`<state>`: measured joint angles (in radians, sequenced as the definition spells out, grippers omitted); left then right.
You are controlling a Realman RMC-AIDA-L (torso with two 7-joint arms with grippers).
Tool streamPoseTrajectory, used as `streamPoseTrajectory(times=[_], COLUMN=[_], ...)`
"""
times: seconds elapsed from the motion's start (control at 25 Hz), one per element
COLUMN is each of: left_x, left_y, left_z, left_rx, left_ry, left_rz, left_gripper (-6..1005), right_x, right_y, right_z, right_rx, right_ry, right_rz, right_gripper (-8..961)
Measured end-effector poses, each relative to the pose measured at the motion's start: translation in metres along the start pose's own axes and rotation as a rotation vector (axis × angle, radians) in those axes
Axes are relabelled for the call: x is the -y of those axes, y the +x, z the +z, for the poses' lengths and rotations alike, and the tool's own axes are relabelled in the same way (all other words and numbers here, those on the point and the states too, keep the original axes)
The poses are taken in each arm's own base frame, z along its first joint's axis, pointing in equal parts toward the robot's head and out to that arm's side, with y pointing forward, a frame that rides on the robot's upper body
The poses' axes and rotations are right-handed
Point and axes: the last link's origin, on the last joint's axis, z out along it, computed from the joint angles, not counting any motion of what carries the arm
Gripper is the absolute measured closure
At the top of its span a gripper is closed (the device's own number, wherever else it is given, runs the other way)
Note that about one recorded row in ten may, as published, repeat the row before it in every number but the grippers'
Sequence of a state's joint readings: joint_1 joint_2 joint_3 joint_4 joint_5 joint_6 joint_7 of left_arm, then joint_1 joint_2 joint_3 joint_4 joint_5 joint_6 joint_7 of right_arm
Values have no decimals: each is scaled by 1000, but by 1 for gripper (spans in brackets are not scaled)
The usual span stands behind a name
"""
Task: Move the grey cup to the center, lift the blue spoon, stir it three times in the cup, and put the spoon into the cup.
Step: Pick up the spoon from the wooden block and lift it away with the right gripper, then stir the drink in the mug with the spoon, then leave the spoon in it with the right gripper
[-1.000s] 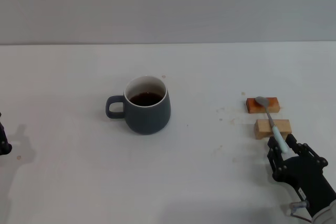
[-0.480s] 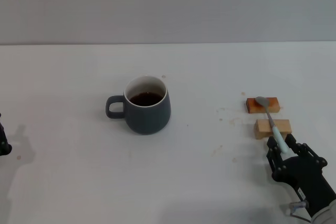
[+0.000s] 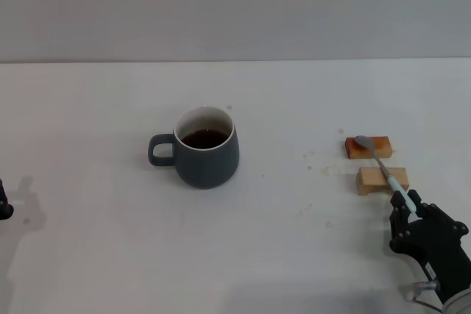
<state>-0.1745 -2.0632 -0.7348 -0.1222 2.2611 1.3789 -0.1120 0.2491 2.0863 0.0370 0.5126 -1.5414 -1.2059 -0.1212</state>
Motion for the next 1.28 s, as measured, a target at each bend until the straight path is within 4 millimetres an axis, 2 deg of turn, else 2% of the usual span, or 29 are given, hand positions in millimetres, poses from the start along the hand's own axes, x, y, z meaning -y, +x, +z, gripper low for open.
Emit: streamPoseTrajectory(times=[0.04, 0.28, 0.4, 0.48, 0.6, 0.64, 0.68, 0.84, 1.0, 1.04, 1.16, 1.24, 1.28], left_x=[0, 0, -1, -1, -2, -2, -2, -2, -1, -1, -1, -1, -1], left_y=[0, 1, 1, 1, 1, 1, 1, 1, 0, 0, 0, 0, -1], left_z=[0, 2, 3, 4, 4, 4, 4, 3, 3, 2, 2, 2, 2], left_rx=[1, -2, -5, -6, -5, -4, -4, -2, -1, 0, 0, 2, 6], left_ry=[0, -3, -5, -6, -7, -8, -8, -7, -6, -5, -5, -4, -4], left_rz=[1, 2, 2, 1, 1, 1, 1, 1, 1, 1, 2, 2, 3], left_gripper=[1001, 1001, 1001, 1001, 1001, 1001, 1001, 1001, 1001, 1001, 1001, 1001, 1001], right_x=[0, 0, -10, -24, -31, -37, -37, -45, -55, -62, -67, -73, -73], right_y=[0, -2, -8, -19, -30, -45, -45, -80, -116, -131, -143, -164, -164], right_z=[0, 1, -2, -4, -2, 1, 1, 12, 33, 42, 48, 51, 51], right_rx=[1, 6, 42, 77, 92, 97, 97, 89, 17, -42, -93, -125, -125], right_ry=[1, -4, -31, -49, -50, -67, -67, -108, -128, -152, -178, -210, -210], right_rz=[0, -3, 0, -33, -72, -88, -88, -125, -171, -197, -230, -243, -243], right_gripper=[784, 791, 792, 792, 792, 792, 792, 793, 793, 793, 793, 793, 793])
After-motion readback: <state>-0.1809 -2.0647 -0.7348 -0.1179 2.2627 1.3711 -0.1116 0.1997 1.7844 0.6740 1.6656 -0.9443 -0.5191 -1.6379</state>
